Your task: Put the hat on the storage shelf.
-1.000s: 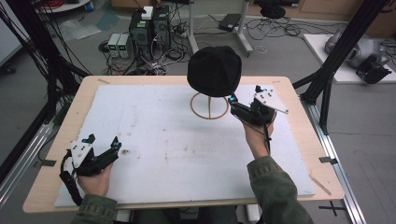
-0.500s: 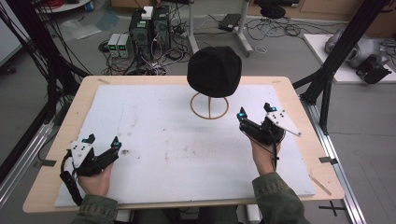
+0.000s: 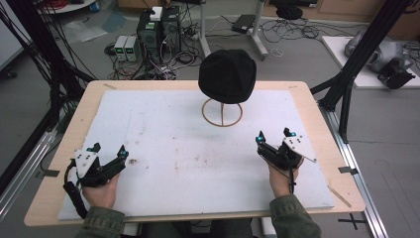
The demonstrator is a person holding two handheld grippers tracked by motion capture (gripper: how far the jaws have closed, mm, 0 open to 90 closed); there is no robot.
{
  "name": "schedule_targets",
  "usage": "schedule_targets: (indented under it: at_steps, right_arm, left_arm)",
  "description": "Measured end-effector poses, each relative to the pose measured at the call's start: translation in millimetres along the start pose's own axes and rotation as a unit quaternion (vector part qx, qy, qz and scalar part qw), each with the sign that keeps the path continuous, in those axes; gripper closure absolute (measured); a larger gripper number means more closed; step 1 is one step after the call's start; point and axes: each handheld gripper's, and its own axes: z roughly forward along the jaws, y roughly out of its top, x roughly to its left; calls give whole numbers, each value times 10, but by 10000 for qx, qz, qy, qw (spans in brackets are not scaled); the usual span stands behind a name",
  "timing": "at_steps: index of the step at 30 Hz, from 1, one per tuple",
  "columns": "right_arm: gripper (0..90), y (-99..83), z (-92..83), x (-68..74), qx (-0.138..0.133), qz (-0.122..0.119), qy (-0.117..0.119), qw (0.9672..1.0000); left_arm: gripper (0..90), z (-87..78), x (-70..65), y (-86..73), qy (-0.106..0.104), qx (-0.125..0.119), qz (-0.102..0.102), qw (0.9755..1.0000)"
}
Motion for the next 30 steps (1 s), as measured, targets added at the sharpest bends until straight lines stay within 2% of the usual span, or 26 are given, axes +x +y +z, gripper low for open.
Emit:
schedule_targets:
  at_steps: [2,5,8,12,13,17,30]
  right_arm:
    - [111,-19,8,-18,316,-57,-241,9992]
    - [113,-121,-56,-84,63,-42,-262,9996]
    - [112,-137,-64,-112,74,-42,-313,9995]
    - [112,-138,-76,-165,1,150,-367,9992]
    - [112,-141,-73,-180,-21,99,-390,9992]
    - [112,-143,-80,-205,11,177,-420,9990]
    - [112,-150,-66,-208,64,102,-405,9991]
  left_arm:
    - [177,2,-3,-3,3,9,-5,10000]
    - [178,7,-6,-6,4,17,12,10000]
    - [177,5,-5,-4,2,9,2,10000]
    - [178,4,-5,-4,0,17,4,10000]
    - [177,4,-6,-4,3,12,4,10000]
    - [177,6,-6,-6,8,12,11,10000]
    - [178,-4,-2,-9,-23,46,-4,10000]
